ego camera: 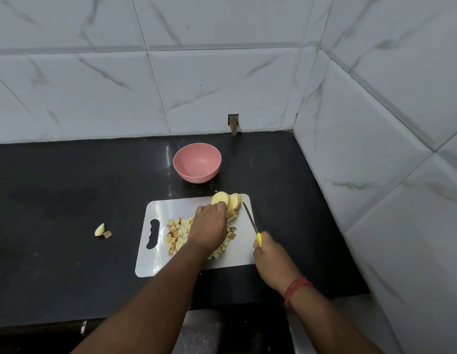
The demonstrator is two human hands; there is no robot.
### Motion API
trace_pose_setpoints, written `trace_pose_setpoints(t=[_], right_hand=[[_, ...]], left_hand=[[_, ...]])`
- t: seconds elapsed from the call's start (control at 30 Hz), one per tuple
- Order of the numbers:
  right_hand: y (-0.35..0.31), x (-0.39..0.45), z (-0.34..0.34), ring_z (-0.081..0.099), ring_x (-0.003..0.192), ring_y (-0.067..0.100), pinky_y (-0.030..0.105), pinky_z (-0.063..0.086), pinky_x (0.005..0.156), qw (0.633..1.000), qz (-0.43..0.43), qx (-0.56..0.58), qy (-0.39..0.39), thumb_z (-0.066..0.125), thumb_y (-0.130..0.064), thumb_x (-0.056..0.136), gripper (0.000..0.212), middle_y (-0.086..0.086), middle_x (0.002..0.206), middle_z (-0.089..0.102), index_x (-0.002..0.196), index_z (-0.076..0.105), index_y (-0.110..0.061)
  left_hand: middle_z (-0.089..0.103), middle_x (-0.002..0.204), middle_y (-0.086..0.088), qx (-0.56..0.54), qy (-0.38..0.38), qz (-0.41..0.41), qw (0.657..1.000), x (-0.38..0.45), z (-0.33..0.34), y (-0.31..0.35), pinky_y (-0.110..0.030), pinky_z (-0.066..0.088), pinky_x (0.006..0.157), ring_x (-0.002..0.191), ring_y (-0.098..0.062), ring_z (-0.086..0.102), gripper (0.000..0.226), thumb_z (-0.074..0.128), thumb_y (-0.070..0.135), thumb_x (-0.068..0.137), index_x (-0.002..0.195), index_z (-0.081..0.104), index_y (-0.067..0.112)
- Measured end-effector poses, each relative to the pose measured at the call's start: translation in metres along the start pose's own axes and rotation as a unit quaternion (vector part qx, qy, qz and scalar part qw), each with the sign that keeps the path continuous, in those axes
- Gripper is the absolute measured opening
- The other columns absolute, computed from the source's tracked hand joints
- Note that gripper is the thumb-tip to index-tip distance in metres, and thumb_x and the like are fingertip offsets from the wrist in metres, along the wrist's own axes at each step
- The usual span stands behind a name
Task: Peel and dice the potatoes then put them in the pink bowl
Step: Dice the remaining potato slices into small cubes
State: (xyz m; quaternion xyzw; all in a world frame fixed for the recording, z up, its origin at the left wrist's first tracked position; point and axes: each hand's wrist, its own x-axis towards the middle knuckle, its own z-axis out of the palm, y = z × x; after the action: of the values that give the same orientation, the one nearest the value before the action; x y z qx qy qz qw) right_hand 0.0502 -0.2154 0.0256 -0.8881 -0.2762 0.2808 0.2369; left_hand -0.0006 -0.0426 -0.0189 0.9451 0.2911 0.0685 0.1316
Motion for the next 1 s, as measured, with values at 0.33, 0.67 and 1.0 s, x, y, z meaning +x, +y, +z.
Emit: trace_pose_setpoints(t=[0.33,0.67,1.0], right_hand=[[-0.001,-0.007,0.002,0.056,0.076,0.016,0.03,0.045,0.064,1.0,-0.003,0.024,-0.005,0.038,-0.024,0.101,0.013,0.001,0.084,0.054,0.109,0.045,-0.016],[0.011,-0.011,0.002,0.049,0.058,0.018,0.028,0.04,0.047,0.99,0.043,0.134,0.006,0.036,-0.031,0.101,0.019,0.004,0.074,0.051,0.093,0.044,-0.016],[0.022,-0.016,0.006,0.052,0.062,0.02,0.032,0.044,0.056,0.99,0.047,0.13,0.012,0.037,-0.031,0.101,0.019,0.003,0.076,0.052,0.095,0.045,-0.016]], left_hand=[[0.064,0.106,-0.004,-0.02,-0.006,0.0,1.0,0.002,-0.016,0.008,-0.036,0.051,0.087,0.088,-0.018,0.056,0.01,0.049,0.021,0.1,0.109,0.048,0.019],[0.065,0.116,0.001,-0.052,0.01,0.096,0.994,-0.023,0.0,0.023,-0.036,0.044,0.092,0.105,-0.019,0.056,0.035,0.052,0.028,0.098,0.133,0.058,0.028],[0.059,0.123,-0.005,0.153,-0.081,0.12,0.978,-0.032,0.015,0.04,-0.044,0.032,0.097,0.114,-0.026,0.051,0.048,0.049,0.055,0.097,0.124,0.056,0.017]])
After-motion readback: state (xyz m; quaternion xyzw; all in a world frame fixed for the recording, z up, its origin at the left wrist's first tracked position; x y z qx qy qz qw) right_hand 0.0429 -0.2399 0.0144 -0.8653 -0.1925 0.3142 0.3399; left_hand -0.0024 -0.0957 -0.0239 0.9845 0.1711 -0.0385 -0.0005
